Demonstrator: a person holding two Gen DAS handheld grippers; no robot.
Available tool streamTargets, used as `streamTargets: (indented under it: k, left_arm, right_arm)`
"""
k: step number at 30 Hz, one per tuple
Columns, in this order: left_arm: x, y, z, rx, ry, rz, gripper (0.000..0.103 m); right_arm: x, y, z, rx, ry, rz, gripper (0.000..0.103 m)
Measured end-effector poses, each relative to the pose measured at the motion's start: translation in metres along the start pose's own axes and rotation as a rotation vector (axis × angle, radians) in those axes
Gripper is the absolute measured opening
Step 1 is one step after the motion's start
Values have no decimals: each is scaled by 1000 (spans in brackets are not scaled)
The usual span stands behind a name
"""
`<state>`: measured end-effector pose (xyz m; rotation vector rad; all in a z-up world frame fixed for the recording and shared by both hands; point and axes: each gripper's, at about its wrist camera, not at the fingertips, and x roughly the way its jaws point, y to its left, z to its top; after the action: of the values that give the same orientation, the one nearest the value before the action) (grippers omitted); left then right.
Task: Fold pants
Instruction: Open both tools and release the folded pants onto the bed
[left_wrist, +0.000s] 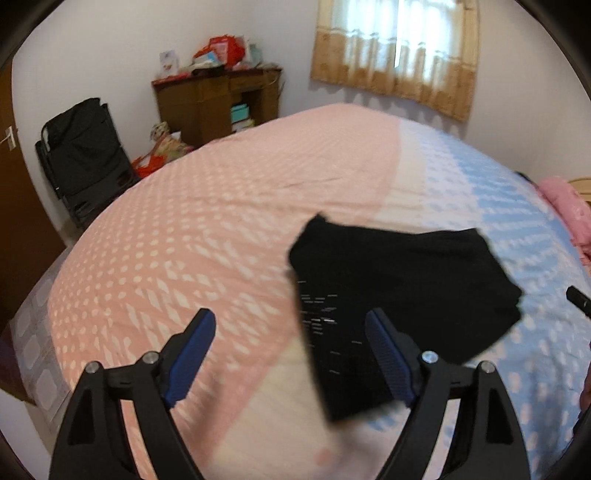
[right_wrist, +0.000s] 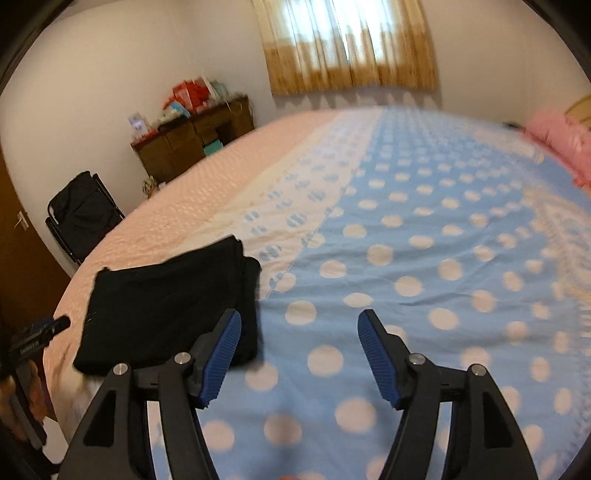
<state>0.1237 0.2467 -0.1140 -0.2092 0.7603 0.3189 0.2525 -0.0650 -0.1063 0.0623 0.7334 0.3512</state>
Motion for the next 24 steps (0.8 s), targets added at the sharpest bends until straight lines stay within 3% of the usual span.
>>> streamTargets:
  k: [12, 18, 24]
  left_arm:
    - [-79, -27, -4, 57, -173, -87, 88]
    - [-98, -41, -3, 84, -223, -111, 93]
    - [-104, -48, -5, 111, -237, -115, 93]
  right_arm:
    - [-144, 26, -31, -72, -271, -13, 77]
    - [-174, 33, -46, -71, -342, -34, 79]
    - [-177, 45, -49, -107, -336, -35, 80]
